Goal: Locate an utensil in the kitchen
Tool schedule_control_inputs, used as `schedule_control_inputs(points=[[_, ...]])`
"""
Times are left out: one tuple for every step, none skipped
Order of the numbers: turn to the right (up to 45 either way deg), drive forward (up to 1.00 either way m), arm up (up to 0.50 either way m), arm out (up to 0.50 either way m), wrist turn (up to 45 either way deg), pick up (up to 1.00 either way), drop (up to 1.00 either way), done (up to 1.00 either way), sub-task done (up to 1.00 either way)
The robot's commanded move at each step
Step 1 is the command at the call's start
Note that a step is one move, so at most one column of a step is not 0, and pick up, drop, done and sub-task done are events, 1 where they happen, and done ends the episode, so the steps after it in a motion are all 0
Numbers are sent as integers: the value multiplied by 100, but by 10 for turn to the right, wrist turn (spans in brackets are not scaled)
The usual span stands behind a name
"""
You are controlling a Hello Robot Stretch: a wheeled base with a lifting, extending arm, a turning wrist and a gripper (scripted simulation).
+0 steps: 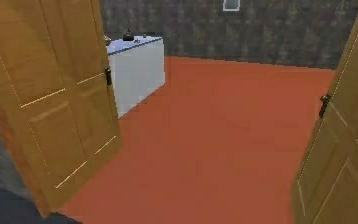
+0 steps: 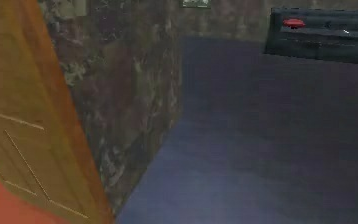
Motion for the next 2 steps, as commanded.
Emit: schedule_control_inputs(points=[[0,100,0,0,0,0,0,0,0],[0,80,0,0,0,0,0,0,0]])
